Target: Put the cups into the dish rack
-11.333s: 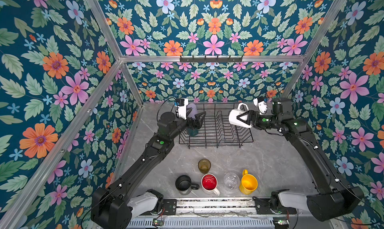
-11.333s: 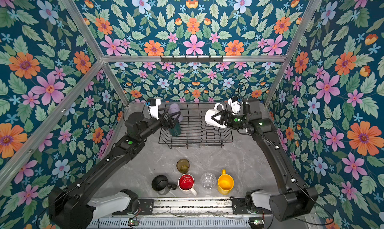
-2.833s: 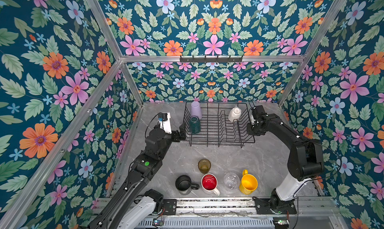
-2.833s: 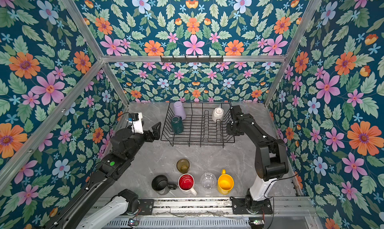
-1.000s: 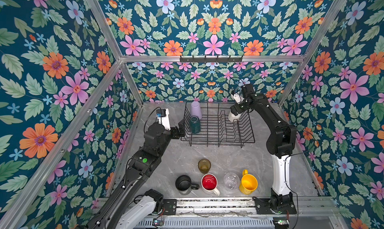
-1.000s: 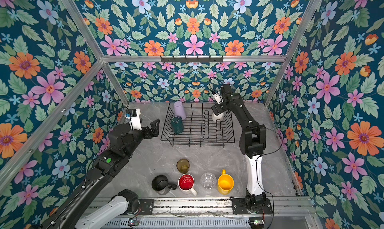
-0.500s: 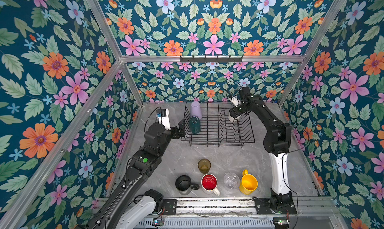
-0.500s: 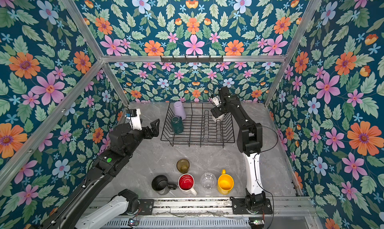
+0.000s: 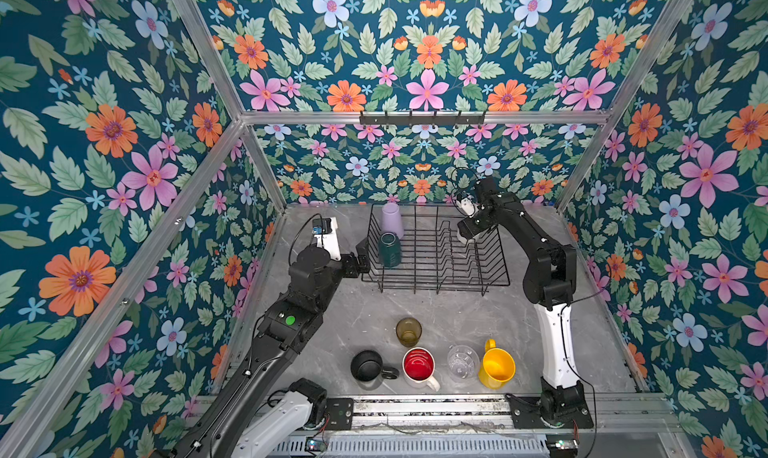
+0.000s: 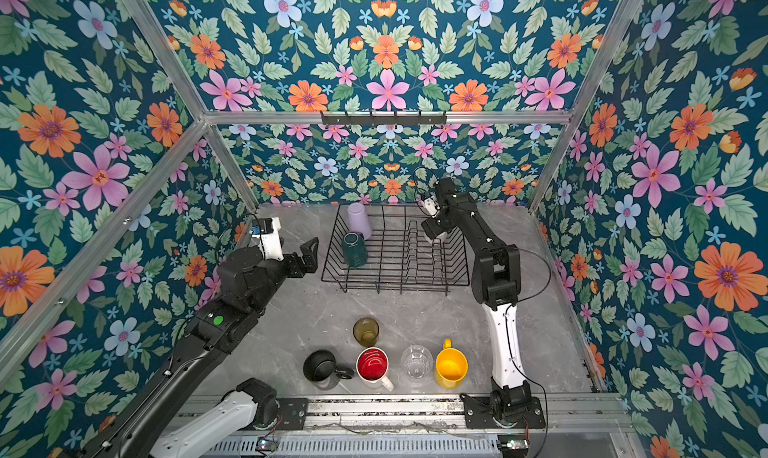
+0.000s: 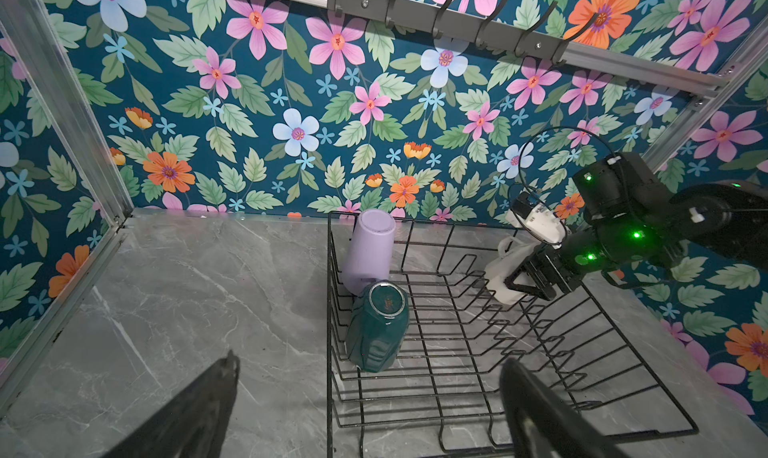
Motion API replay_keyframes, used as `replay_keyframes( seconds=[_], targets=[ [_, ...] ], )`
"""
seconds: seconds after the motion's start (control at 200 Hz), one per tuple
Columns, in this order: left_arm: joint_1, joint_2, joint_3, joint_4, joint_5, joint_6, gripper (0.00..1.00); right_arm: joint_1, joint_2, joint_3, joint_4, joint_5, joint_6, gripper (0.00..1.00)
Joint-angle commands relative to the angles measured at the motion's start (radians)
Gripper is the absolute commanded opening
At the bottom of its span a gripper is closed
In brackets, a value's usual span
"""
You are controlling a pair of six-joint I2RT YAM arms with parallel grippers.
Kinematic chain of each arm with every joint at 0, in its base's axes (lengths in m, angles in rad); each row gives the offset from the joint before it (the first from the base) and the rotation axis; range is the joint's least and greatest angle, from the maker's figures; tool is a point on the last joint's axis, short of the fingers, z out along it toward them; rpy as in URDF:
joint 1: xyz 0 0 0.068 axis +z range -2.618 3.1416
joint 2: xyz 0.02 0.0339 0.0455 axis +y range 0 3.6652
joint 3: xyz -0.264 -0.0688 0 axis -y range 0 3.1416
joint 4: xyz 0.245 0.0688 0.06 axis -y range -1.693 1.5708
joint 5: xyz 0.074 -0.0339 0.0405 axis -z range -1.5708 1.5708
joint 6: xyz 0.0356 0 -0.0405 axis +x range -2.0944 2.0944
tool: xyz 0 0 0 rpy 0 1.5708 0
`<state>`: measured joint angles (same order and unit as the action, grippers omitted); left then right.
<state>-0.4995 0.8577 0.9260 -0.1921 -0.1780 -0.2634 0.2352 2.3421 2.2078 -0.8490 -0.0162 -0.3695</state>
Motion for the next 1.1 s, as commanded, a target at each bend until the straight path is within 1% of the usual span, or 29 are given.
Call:
replay_keyframes(
  seconds=[0.0, 0.135, 0.325, 0.48, 0.655, 0.895, 1.095],
  targets=[
    [-0.001, -0.003, 0.0, 0.004, -0.01, 0.001, 1.0, 0.005, -0.007, 0.009, 0.001, 0.031, 0.007, 0.78],
    [-0.001, -0.003, 0.0, 0.004, -0.008, 0.003, 1.0, 0.006, -0.027, 0.014, 0.005, 0.049, 0.007, 0.72],
    [-0.001, -0.008, -0.003, 0.002, -0.008, 0.003, 1.0, 0.008, -0.043, 0.046, -0.026, 0.062, 0.037, 0.6],
    [-0.001, -0.018, -0.004, 0.001, -0.006, 0.003, 1.0, 0.008, -0.035, 0.1, -0.077, 0.079, 0.081, 0.57],
    [-0.001, -0.023, -0.007, -0.002, -0.008, 0.003, 1.0, 0.007, 0.005, 0.215, -0.18, 0.118, 0.173, 0.53],
    [-0.001, -0.029, -0.012, 0.0, -0.008, 0.004, 1.0, 0.007, 0.054, 0.322, -0.268, 0.116, 0.26, 0.49],
    [-0.001, -0.034, -0.016, -0.001, -0.008, 0.006, 1.0, 0.007, 0.062, 0.358, -0.288, 0.116, 0.3, 0.45]
  ],
)
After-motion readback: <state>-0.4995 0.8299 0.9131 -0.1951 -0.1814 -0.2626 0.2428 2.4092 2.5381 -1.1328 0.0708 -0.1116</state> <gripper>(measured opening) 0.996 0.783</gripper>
